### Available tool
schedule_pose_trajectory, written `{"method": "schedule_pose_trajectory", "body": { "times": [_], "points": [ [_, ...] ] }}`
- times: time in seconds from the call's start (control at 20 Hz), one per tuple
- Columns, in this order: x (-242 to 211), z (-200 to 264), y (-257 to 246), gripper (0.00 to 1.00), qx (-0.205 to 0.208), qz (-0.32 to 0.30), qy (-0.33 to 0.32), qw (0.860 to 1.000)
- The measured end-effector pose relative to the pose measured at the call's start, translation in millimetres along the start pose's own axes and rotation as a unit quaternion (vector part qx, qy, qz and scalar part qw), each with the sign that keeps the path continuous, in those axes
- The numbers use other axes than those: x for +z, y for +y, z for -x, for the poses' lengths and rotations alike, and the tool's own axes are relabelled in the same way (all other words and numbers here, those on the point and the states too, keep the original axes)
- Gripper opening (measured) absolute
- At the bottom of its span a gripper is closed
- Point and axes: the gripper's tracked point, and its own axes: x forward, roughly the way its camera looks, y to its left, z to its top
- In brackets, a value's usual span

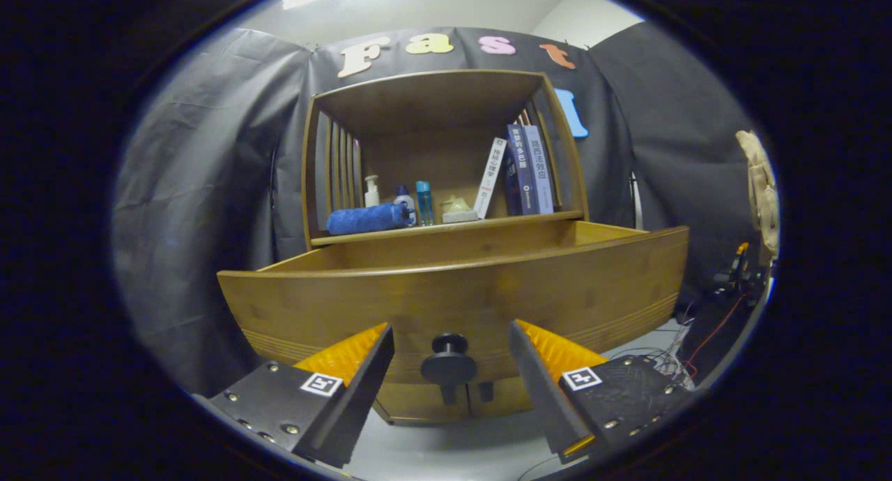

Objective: Pull open the drawer, take out the items inside it, and place them on the countertop above the cabinet.

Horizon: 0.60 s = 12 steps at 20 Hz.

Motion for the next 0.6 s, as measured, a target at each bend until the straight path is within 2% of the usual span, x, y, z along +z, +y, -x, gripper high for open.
{"method": "schedule_pose_trajectory", "body": {
  "times": [0.05, 0.1, 0.6],
  "points": [
    [-5.1, 5.0, -9.8, 0.99, -0.023, 0.009, 0.018, 1.0],
    [-1.1, -2.9, -12.2, 0.98, -0.025, 0.018, 0.01, 0.999],
    [1.1, -21.8, -17.9, 0.98, -0.007, 0.021, 0.0, 1.0]
  ]
}}
